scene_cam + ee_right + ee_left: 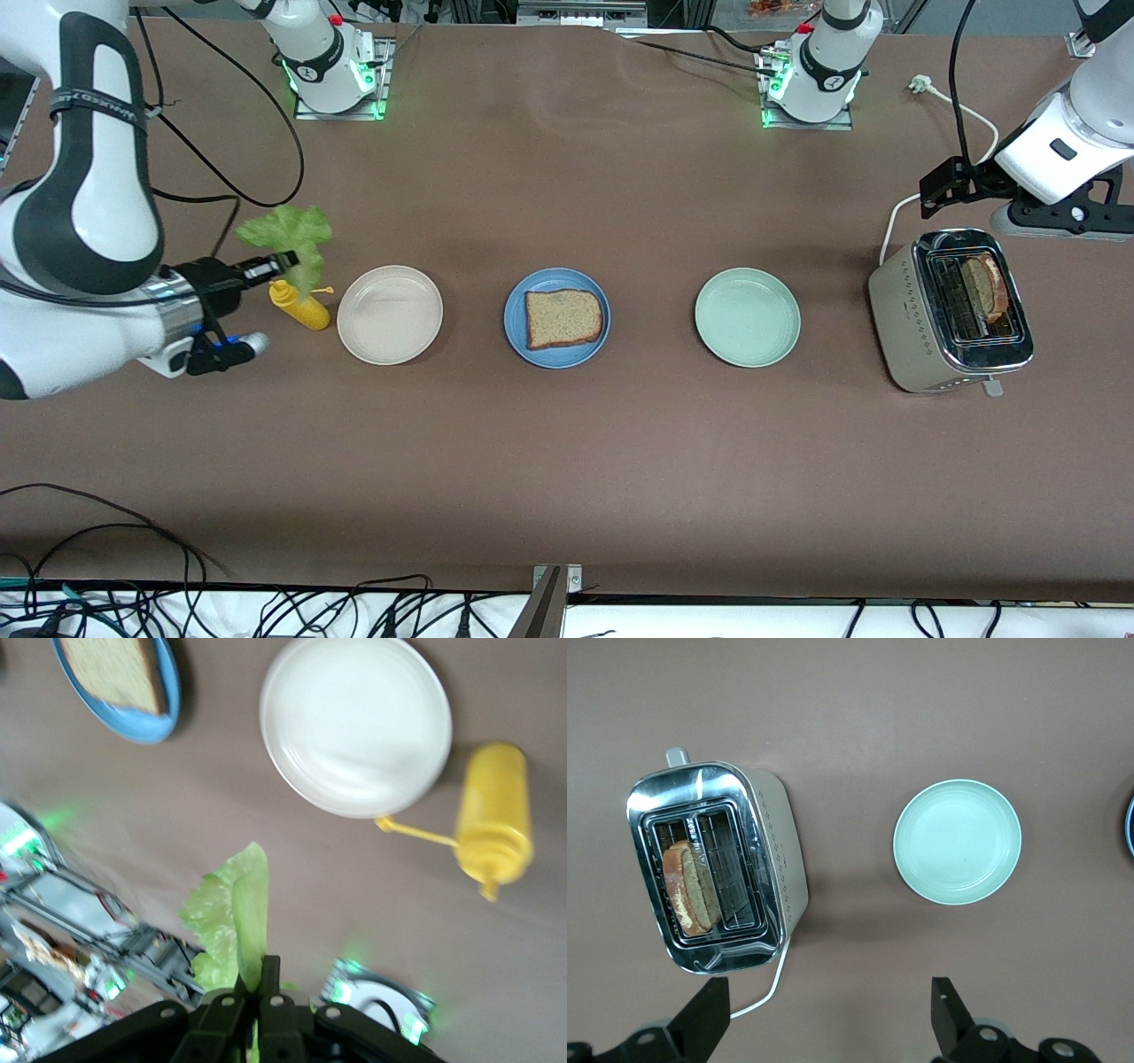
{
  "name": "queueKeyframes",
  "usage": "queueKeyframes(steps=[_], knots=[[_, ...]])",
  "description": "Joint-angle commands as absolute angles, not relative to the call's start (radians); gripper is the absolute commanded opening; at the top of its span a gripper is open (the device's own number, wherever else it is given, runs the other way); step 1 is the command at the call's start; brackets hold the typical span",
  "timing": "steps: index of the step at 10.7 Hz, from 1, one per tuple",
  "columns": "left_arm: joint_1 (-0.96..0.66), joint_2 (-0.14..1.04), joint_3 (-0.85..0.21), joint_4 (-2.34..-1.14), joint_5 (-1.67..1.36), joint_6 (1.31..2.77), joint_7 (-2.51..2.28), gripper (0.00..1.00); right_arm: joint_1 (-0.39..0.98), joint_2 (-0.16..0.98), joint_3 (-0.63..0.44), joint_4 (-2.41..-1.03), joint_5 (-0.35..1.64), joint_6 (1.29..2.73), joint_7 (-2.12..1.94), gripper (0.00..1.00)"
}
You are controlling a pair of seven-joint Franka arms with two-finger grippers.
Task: Make sandwich in blue plate with both arms
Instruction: 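Carry the lettuce over the blue plate and drop it on the bread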
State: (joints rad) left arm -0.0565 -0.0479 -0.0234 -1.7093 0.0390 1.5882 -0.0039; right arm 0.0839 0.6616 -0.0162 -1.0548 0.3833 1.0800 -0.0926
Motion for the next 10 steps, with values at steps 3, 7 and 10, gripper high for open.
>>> queueKeyframes(steps=[3,7,10], knots=[[-0.057,-0.043,-0.023,-1.695,0.058,1.586,0.015,1.0,0.259,0.701,-0.02,-1.089,0.48,1.326,0.138,0.0],[-0.055,-0.043,-0.021,-1.695,0.058,1.588,0.015,1.0,0.389,0.739,-0.018,-1.19,0.532,1.624,0.259,0.0],[-0.055,-0.041,-0.021,-1.695,0.058,1.586,0.015,1.0,0.465,0.819,-0.02,-1.195,0.662,1.817,0.356,0.0]])
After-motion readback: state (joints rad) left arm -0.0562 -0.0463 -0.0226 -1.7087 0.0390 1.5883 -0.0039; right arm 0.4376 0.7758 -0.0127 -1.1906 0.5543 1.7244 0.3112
